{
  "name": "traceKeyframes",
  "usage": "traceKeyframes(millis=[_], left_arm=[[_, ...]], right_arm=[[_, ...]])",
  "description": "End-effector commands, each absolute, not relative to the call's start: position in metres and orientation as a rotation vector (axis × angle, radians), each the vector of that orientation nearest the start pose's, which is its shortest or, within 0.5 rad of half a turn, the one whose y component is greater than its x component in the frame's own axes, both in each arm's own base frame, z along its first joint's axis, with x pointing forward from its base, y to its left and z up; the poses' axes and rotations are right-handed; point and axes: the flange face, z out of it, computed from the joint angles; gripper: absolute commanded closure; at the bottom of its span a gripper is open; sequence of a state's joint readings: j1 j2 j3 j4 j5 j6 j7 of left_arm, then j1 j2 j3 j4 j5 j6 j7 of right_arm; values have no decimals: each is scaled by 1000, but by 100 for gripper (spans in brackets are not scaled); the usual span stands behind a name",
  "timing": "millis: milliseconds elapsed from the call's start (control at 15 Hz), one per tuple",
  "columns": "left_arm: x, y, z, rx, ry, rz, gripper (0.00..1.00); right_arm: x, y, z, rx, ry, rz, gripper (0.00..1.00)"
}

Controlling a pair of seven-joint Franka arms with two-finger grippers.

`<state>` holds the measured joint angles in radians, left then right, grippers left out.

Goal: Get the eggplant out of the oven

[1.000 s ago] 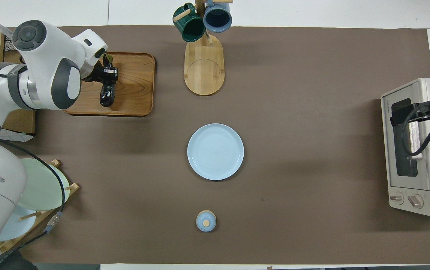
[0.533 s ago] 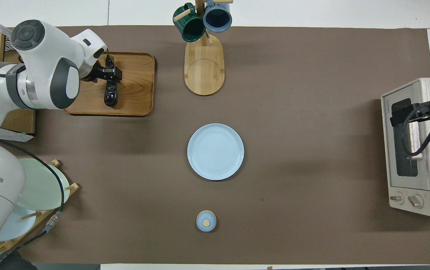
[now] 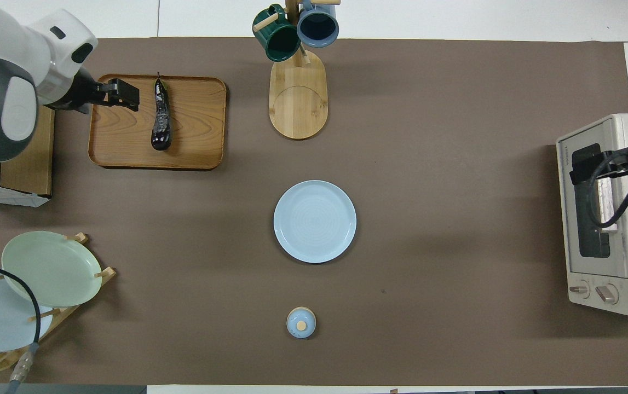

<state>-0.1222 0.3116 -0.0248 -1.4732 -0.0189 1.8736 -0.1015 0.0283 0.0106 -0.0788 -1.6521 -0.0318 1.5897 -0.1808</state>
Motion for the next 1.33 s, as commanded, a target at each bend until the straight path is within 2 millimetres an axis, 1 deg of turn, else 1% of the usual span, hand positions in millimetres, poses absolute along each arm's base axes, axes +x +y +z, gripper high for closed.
traceKeyframes(millis=[0,67,200,400,533,600,667,733,867,1000,1067,1200,1267], left_arm=[[623,-89,553,-3150,36,-79,0],[610,-87,566,-3146,36,-43,0],[590,-84,586,-3140,36,24,0],[557,-79,601,-3128,43,116,0],[531,-75,599,-3122,45,146,0],[522,-74,596,-3121,43,149,0],[516,-67,593,-3119,19,160,0],[517,-62,590,-3118,2,165,0],[520,-66,591,-3118,14,156,0],[527,-68,603,-3121,16,130,0],[532,-66,608,-3122,12,151,0],[533,-68,623,-3128,9,214,0],[530,-71,624,-3124,10,257,0]], right_arm=[[551,-32,582,-3131,-171,135,0],[551,-32,582,-3131,-173,135,0],[551,-32,582,-3131,-174,135,0],[551,-32,582,-3131,-171,135,0],[551,-32,582,-3131,-171,135,0],[551,-32,582,-3131,-173,135,0],[551,-32,582,-3131,-174,135,0],[551,-32,582,-3131,-174,135,0],[551,-32,582,-3131,-173,135,0],[552,-32,581,-3131,-173,137,0],[551,-32,582,-3131,-171,135,0],[551,-32,582,-3131,-174,135,0],[551,-32,582,-3131,-174,135,0]])
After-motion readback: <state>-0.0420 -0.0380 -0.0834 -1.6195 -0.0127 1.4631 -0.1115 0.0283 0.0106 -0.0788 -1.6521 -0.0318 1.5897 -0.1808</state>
